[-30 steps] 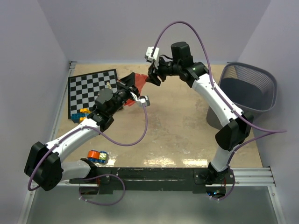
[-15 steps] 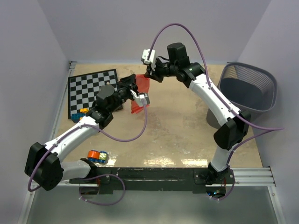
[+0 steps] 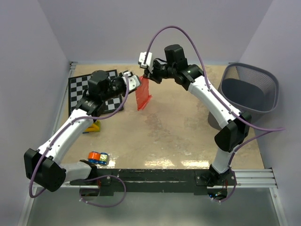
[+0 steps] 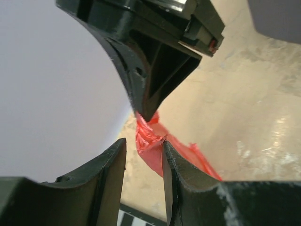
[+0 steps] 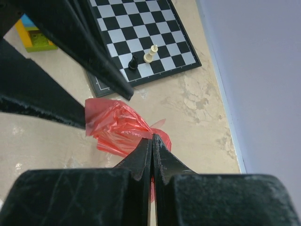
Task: Put the trash bags into the trash bin
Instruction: Unfold the trash bag at the center of the board.
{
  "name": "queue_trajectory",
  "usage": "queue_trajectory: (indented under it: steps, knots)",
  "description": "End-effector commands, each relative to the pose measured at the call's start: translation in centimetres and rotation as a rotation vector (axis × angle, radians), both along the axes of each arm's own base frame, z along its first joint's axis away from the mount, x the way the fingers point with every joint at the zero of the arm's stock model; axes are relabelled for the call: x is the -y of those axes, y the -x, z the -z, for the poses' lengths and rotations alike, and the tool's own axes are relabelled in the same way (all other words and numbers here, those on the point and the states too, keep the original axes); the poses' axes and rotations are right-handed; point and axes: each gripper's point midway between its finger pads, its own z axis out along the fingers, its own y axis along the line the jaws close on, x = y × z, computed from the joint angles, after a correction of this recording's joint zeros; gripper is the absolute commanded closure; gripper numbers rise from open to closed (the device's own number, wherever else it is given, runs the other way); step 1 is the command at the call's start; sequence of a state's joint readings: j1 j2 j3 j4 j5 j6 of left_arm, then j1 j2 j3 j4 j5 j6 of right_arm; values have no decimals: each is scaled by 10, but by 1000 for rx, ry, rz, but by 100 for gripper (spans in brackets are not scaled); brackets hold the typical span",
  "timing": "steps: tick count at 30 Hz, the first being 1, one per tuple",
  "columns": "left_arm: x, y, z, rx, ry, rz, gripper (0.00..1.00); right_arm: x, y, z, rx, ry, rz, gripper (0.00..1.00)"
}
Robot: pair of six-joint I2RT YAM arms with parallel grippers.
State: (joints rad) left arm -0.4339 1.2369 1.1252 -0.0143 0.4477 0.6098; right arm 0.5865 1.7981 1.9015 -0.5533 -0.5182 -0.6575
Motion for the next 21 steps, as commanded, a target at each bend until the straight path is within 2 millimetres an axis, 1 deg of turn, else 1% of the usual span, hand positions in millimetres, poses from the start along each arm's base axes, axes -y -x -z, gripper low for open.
queue_trajectory:
  steps: [1, 3, 4, 5, 9, 10, 13, 14, 15, 17, 21]
  knots:
    - [15, 12, -4, -128, 114, 66, 61, 1, 9, -50, 89, -78, 8, 100]
    - [13, 9, -2, -130, 111, 51, 62, 1, 9, -51, 88, -82, 18, 100]
    - [14, 7, -10, -96, 124, 51, 62, 2, 8, -52, 87, -85, 25, 100]
    - [14, 7, -11, -96, 124, 52, 62, 2, 7, -51, 81, -84, 35, 100]
    - [17, 14, -13, -95, 118, 89, 55, 3, 6, -50, 52, -103, 65, 100]
    - [16, 17, -6, -122, 106, 90, 54, 4, 4, -50, 44, -111, 77, 100]
    - [11, 18, -5, -103, 92, 73, 53, 4, 4, -50, 39, -115, 85, 100]
    - [8, 14, -5, -91, 92, 46, 54, 4, 4, -50, 41, -116, 83, 100]
    - [6, 9, -11, -59, 103, 24, 55, 4, 4, -51, 43, -118, 83, 100]
    - [0, 0, -16, -25, 112, -31, 59, 4, 3, -52, 48, -115, 84, 100]
    - [-2, -9, -23, 11, 125, -59, 71, 4, 4, -53, 51, -112, 79, 100]
